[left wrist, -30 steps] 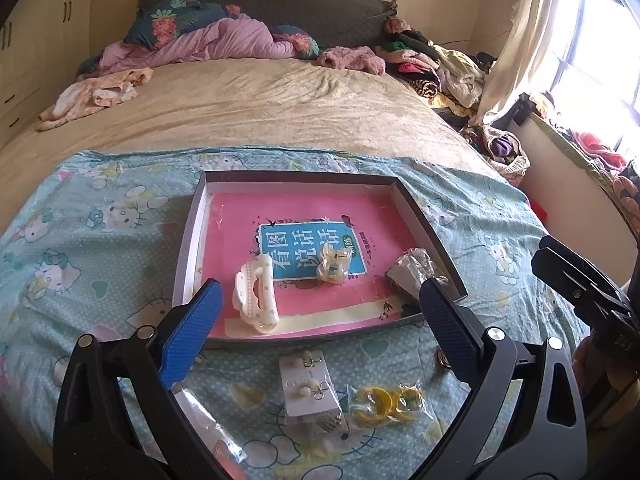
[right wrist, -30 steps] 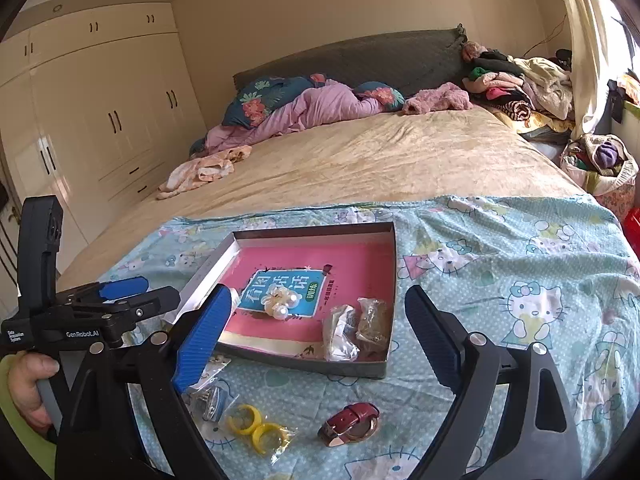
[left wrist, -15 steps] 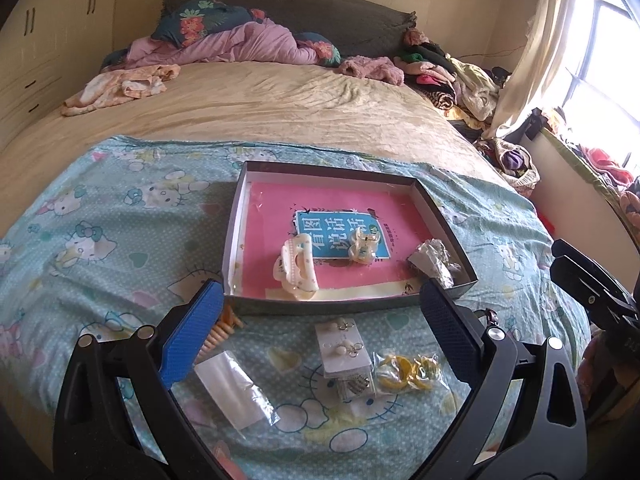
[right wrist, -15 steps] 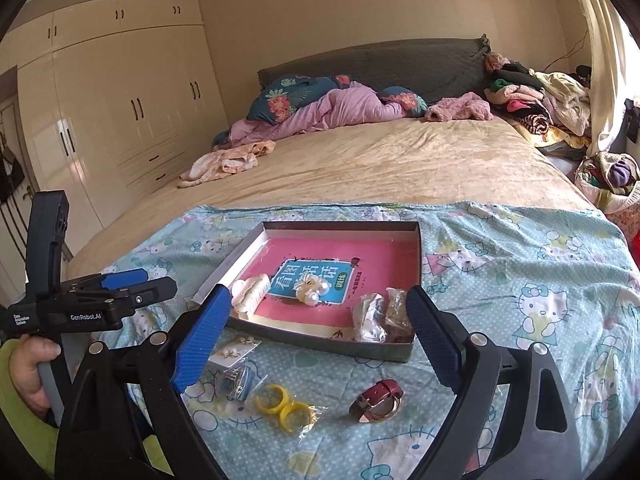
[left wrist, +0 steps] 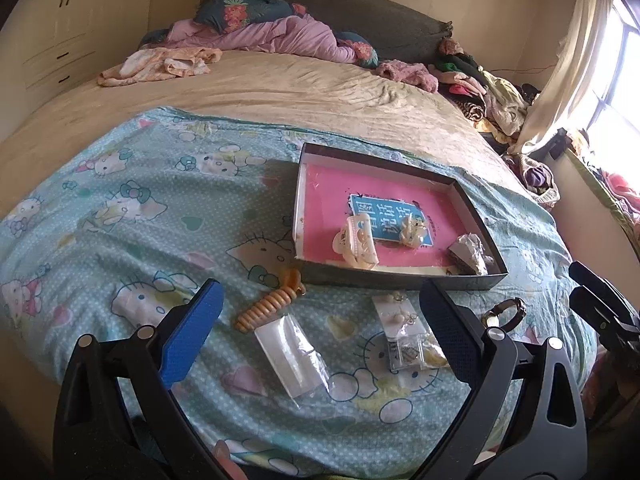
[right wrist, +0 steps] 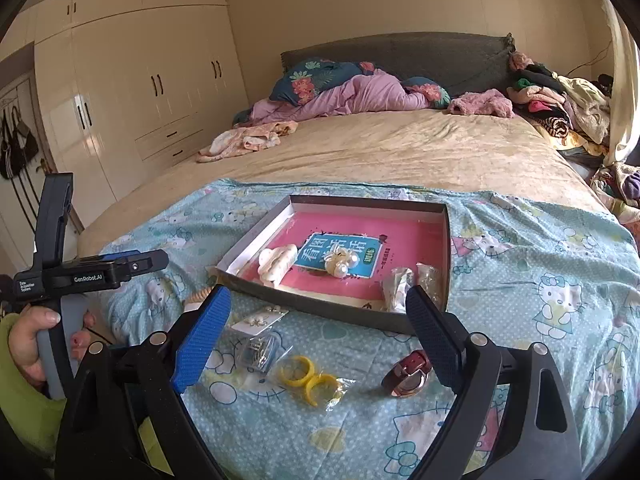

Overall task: Organize jewelry
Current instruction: 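Withdraw both open tools from the box, then grasp a clear plastic bag with the left tool while the right tool grasps the yellow hoop earring bag, then carry both bags into the grey box and open both tools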

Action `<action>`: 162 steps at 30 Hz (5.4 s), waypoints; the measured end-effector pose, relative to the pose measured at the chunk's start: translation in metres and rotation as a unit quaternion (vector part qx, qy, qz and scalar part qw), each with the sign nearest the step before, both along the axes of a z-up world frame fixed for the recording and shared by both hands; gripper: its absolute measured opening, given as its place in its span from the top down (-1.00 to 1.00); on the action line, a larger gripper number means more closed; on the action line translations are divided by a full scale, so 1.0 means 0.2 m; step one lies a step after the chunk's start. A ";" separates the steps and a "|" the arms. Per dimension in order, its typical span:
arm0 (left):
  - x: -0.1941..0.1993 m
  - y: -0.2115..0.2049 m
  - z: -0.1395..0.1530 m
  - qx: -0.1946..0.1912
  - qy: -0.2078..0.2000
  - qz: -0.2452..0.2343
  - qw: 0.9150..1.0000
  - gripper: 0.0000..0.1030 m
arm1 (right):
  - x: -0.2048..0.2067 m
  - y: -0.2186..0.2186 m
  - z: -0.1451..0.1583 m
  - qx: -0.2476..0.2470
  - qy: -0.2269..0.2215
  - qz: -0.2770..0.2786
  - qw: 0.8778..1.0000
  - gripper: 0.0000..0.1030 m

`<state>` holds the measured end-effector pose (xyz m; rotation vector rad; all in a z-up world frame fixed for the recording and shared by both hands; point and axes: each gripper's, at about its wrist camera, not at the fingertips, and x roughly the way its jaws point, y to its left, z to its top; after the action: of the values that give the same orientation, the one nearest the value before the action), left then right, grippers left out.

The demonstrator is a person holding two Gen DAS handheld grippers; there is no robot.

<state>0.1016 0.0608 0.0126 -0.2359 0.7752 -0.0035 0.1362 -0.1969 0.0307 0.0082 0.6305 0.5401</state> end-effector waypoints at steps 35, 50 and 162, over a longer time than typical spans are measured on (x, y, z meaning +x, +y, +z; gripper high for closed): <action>0.03 -0.05 -0.46 0.022 0.102 -0.001 0.995 -0.78 | 0.04 0.29 -0.58 -0.178 0.064 0.076 0.979 -0.71; 0.10 -0.03 -0.53 0.019 0.118 0.016 0.993 -0.73 | 0.20 0.35 -0.72 -0.189 0.080 0.107 0.973 -0.70; 0.59 -0.14 -0.32 0.049 0.064 -0.058 0.995 0.36 | 0.71 0.17 -0.37 -0.037 0.067 -0.020 0.997 0.18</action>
<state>0.2189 0.0328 -0.0507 -0.0973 0.9127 -0.0602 0.2778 -0.1631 -0.0437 -0.0121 0.7785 0.4796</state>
